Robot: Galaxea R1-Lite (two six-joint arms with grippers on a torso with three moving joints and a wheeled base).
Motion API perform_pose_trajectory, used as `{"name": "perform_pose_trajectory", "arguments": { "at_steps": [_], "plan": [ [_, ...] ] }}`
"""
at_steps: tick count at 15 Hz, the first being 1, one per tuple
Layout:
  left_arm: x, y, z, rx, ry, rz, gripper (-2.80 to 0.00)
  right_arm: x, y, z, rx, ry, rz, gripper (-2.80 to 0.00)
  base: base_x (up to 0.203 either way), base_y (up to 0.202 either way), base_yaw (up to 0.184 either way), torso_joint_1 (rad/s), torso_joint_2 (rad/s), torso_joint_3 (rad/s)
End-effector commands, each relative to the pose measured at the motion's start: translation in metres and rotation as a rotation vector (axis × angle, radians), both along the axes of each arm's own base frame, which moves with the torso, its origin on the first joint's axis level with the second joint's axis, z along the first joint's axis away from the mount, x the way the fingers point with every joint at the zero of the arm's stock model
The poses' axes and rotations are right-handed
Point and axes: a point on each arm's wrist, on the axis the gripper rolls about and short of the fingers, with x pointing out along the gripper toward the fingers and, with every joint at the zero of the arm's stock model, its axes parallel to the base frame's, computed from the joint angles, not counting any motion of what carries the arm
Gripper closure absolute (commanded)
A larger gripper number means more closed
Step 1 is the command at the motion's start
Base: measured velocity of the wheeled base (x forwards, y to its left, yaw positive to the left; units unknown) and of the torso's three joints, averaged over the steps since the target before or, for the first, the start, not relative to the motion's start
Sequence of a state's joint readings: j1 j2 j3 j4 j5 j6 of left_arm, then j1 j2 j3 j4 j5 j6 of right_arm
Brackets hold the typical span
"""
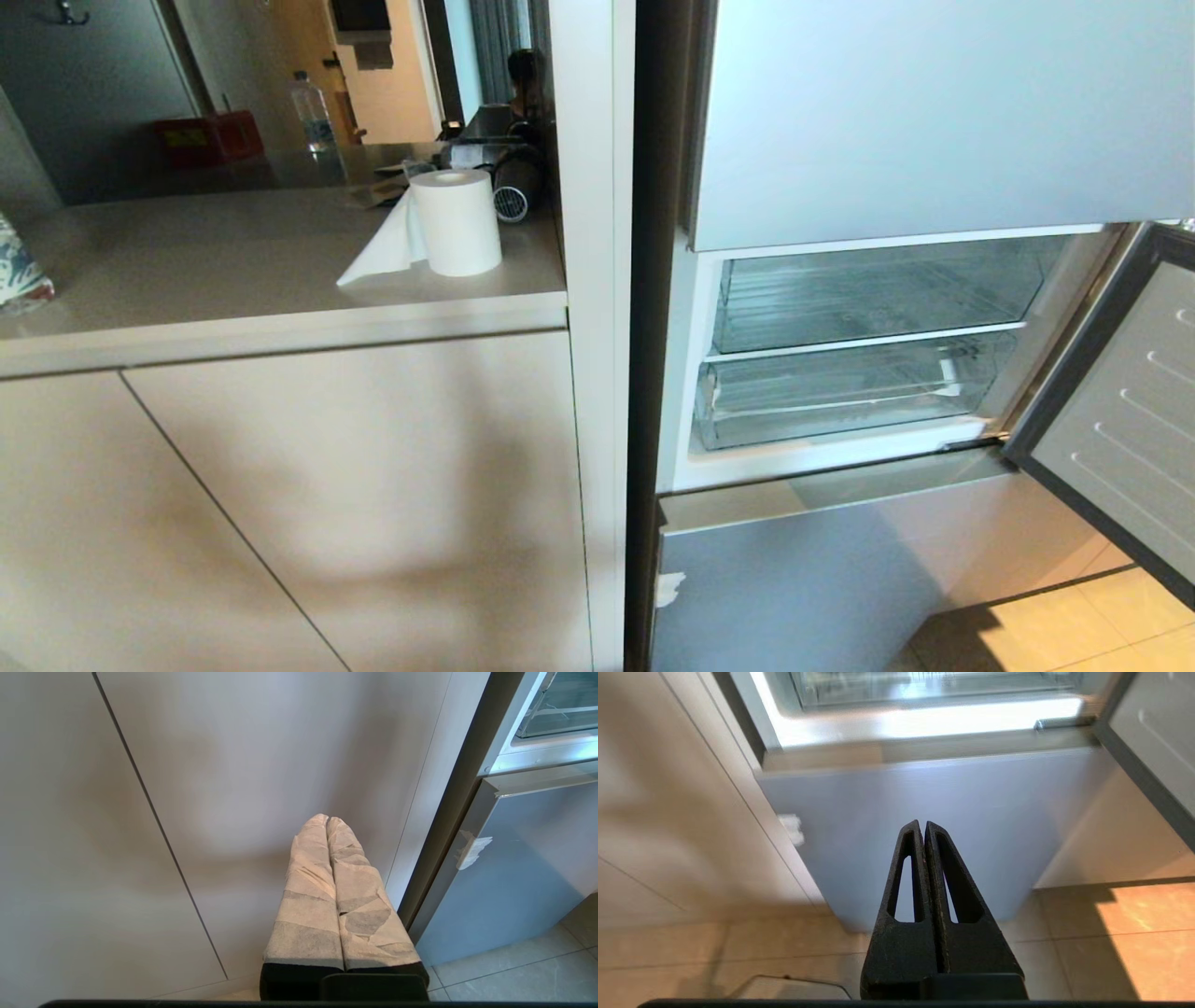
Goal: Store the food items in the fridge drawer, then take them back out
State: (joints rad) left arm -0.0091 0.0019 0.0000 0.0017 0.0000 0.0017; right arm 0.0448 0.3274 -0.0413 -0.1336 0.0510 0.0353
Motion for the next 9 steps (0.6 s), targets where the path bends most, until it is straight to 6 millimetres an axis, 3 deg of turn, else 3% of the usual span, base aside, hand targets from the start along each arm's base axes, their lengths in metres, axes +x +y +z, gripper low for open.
{"name": "perform_pose_trajectory", "arguments": {
  "at_steps": [1,4,9],
  "plan": [
    [0.000,0.000,0.000,0.000,0.001,0.000,0.00,-0.027,-0.001,-0.015,-0.004,-0.212,-0.011,0.00,0.000,0.000,0.000,0.000,0.00,0.000],
    [0.000,0.000,0.000,0.000,0.001,0.000,0.00,-0.029,-0.002,-0.029,-0.071,-0.148,-0.085,0.00,0.000,0.000,0.000,0.000,0.00,0.000],
    [0.000,0.000,0.000,0.000,0.001,0.000,0.00,-0.029,-0.002,-0.029,-0.064,-0.149,-0.086,0.00,0.000,0.000,0.000,0.000,0.00,0.000]
  ]
}}
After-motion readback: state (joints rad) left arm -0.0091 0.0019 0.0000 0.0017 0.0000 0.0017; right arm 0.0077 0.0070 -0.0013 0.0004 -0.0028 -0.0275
